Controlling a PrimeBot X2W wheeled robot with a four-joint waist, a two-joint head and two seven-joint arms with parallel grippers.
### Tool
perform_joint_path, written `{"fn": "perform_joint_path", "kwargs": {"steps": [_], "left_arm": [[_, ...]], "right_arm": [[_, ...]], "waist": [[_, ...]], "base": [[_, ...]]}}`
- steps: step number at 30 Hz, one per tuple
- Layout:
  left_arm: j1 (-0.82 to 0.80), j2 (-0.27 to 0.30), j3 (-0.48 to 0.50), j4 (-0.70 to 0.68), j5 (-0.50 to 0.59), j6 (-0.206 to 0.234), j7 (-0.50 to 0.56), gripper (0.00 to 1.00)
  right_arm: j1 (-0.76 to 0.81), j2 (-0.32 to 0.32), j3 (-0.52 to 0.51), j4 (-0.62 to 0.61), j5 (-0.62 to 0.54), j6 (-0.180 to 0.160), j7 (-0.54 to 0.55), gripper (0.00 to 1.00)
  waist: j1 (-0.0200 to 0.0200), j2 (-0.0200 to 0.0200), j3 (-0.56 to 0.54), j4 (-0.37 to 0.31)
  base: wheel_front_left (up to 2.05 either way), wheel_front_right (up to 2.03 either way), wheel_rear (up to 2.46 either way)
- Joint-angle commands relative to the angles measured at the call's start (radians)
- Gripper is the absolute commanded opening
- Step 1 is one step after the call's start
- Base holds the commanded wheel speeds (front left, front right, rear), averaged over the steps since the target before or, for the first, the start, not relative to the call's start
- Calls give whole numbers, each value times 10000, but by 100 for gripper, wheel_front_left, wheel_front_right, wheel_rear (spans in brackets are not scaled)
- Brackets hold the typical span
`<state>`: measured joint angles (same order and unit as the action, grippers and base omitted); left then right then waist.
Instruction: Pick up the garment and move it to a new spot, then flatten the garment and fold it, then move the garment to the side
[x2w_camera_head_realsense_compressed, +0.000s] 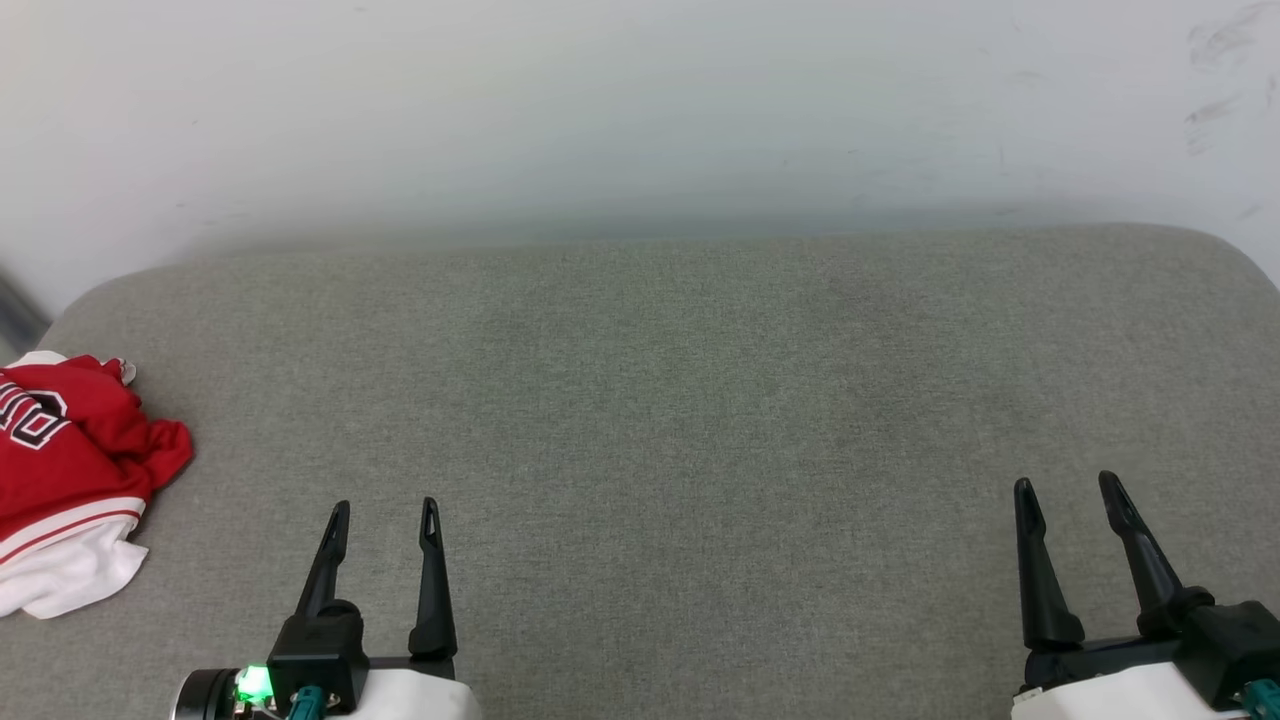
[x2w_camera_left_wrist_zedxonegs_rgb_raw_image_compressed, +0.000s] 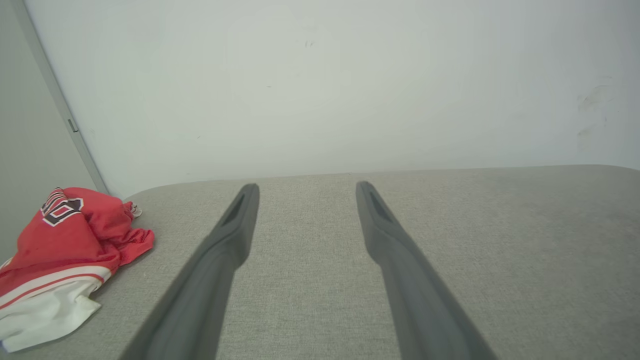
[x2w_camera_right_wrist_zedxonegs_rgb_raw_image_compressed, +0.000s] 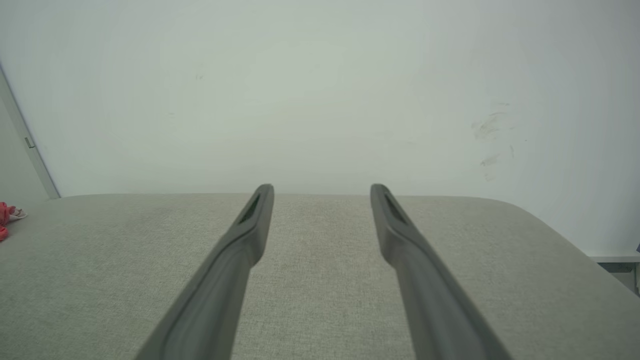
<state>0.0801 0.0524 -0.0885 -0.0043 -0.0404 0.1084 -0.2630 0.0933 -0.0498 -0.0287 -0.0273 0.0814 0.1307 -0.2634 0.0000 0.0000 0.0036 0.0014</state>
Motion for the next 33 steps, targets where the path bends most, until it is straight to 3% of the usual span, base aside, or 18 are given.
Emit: {"fn": "perform_joint_path", "kwargs": {"steps": [1, 21, 33], "left_arm": [[96, -3, 40, 19, -18, -29, -28, 100], [23, -23, 223, 250, -312, -95, -28, 100], [-16, -20, 259, 324, -432, 58, -28, 100]], "right_arm": [[124, -7, 31, 55, 113, 1, -21, 100], [154, -7, 148, 388, 875, 1, -21, 100], [353, -5, 201, 111, 395, 1, -21, 100]], "waist": [[0, 0, 5, -5], [0, 0, 30, 95], [0, 0, -30, 1364]], "base": [[0, 0, 0], [0, 0, 0], [0, 0, 0]]}}
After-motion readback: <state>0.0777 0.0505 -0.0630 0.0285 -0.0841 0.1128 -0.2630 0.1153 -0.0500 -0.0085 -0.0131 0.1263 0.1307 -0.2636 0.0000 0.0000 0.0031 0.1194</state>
